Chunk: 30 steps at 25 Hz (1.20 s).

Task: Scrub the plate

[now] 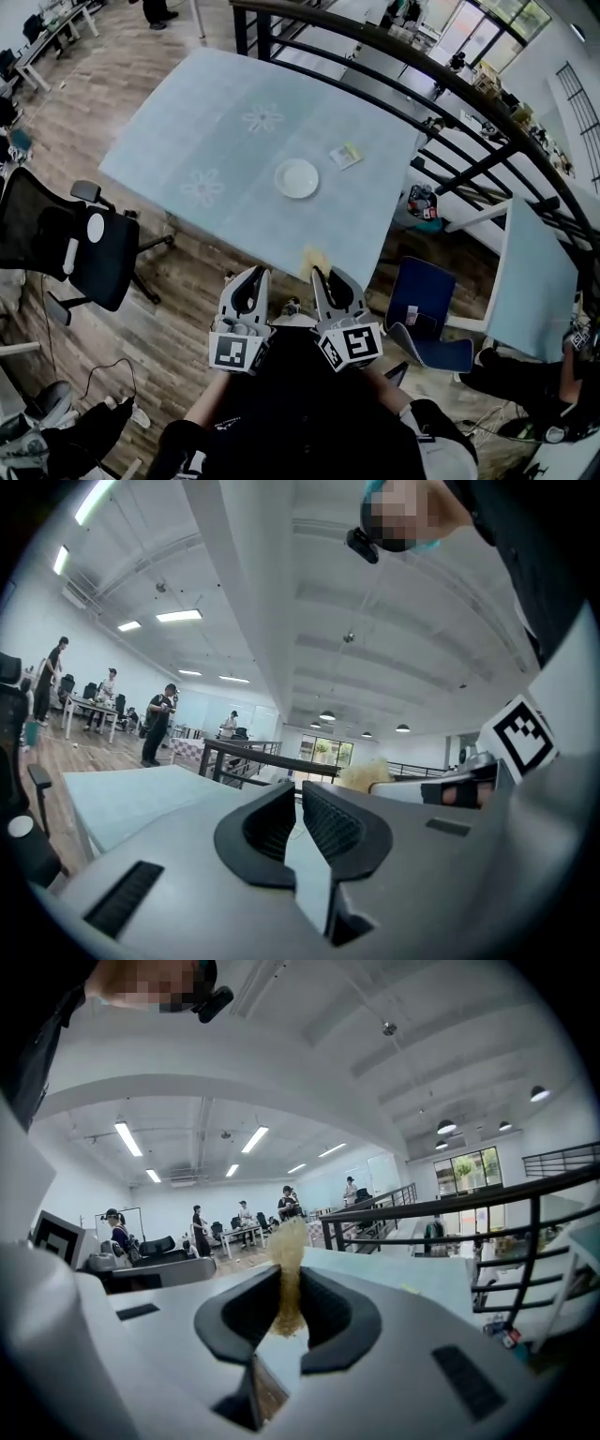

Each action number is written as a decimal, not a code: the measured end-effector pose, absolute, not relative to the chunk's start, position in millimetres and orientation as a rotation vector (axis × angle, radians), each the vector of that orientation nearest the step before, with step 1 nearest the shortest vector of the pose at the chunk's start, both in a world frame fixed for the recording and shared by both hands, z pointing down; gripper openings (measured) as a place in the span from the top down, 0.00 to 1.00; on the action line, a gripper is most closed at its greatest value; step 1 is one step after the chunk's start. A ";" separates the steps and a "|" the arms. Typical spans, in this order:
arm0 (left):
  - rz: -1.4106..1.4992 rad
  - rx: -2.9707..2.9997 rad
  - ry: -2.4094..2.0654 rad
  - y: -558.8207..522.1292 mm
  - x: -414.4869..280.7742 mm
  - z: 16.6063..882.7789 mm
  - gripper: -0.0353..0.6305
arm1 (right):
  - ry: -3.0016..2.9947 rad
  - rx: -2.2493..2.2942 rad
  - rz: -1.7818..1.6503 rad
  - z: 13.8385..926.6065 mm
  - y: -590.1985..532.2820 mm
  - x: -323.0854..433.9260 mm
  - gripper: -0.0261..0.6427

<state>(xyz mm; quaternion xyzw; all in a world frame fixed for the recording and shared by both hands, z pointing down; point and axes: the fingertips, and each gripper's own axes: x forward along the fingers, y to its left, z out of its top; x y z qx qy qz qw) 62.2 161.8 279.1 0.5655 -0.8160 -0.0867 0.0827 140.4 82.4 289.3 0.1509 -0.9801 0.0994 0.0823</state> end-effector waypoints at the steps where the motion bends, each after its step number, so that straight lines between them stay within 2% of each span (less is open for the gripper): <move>1: -0.260 1.721 -2.413 153.2 62.1 277.4 0.90 | -2.921 0.487 0.302 289.4 76.8 141.3 0.87; 7: -0.227 1.904 -2.289 109.8 49.0 272.9 0.90 | -2.902 0.719 0.302 285.0 46.2 137.5 0.87; 14: -0.225 2.042 -2.167 68.9 2.4 268.5 0.90 | -2.827 0.927 0.347 287.3 18.5 111.3 0.87; 23: -0.160 2.174 -2.019 35.5 -80.2 275.7 0.90 | -2.780 1.022 0.376 283.5 4.9 21.4 0.87; 30: -0.126 2.262 -1.917 24.4 -125.0 284.6 0.90 | -2.716 1.154 0.387 289.8 5.9 -12.2 0.87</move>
